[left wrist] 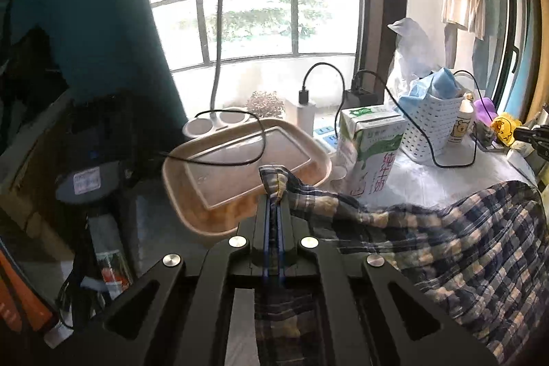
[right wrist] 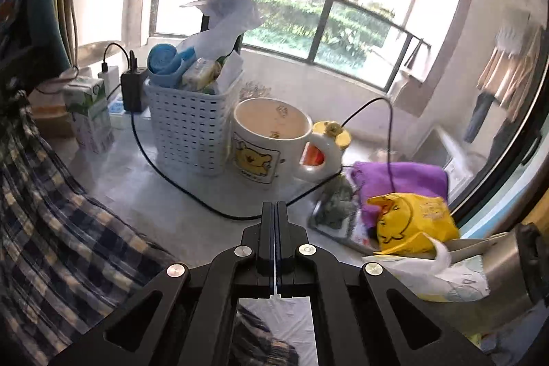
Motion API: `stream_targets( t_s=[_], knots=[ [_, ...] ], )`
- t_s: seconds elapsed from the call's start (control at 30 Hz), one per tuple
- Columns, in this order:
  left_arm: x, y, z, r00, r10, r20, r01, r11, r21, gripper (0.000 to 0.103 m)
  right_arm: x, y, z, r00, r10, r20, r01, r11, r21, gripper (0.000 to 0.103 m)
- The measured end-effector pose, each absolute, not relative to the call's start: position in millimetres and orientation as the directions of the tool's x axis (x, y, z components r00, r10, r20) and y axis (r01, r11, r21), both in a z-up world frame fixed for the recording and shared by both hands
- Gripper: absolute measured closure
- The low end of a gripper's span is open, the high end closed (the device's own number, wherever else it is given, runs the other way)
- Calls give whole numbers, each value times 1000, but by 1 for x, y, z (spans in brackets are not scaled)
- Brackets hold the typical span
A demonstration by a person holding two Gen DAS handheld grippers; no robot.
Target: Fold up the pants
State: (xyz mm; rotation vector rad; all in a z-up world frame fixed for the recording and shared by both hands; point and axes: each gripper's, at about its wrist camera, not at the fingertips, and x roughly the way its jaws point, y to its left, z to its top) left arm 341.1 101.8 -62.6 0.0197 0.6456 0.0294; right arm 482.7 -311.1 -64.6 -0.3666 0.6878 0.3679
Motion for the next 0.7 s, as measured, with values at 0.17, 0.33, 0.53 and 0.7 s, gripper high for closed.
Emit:
stream_targets(
  t_s=[0.17,0.33,0.53,0.7],
  knots=[
    [326,98,-66,791,59,-609,-26,998,63,101,469,-309,-83,614,235,-753,-513,844,-155,101],
    [300,112,-74,776,78,-626,-72,997,35,101,466,-337,-108,538,243,-807,-488,871,-63,19],
    [290,121,-91,762,69,-644,-102,995,-15,101,466,-334,-135,410,249,-877,-553,833,-22,43],
    [301,119,-93,772,57,-633,-89,996,-19,101,460,-310,-133,481,203,-853,-578,805,-134,83]
  ],
)
